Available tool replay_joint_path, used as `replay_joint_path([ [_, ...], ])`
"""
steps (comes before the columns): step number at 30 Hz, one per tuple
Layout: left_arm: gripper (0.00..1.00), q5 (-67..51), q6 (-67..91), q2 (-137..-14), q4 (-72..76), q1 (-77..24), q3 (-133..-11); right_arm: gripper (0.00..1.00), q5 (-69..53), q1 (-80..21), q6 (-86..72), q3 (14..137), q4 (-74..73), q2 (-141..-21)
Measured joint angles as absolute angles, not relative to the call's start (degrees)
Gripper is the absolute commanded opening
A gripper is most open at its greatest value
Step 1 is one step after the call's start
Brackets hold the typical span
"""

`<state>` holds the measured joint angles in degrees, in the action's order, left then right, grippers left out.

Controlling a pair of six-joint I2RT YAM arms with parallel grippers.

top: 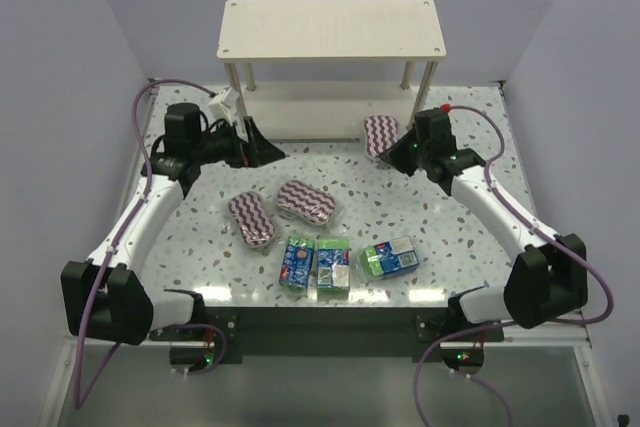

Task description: Place and organize the cleaning sponges onto the shelf

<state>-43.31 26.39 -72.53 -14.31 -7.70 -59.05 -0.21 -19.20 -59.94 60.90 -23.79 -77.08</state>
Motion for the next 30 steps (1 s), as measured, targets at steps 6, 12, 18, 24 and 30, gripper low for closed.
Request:
replay_joint_path([
  [6,1.00,-43.2,26.4,-74.2,-14.3,-7.7,-60.4,0.00,-0.5,-19.2,-60.4,66.5,-15.6,-86.8],
  [12,1.00,-43.0,26.1,-75.9,-14.5,-7.7,-62.6,0.00,2.4,-19.2,-61.5,73.8,-10.3,-98.8],
  [18,1.00,-42.5,25.8,-77.0,-14.9,-7.6,-63.9,0.00,5.3,-19.3,-61.9,81.6,-8.4,-108.5],
  [24,1.00,-41.6,25.7,-77.1,-15.6,-7.5,-64.4,0.00,6.1,-19.6,-61.8,89.0,-8.5,-114.8],
  [30,1.00,-41.1,25.8,-77.1,-15.6,-7.4,-64.4,0.00,6.0,-19.4,-61.3,89.3,-8.6,-115.1],
])
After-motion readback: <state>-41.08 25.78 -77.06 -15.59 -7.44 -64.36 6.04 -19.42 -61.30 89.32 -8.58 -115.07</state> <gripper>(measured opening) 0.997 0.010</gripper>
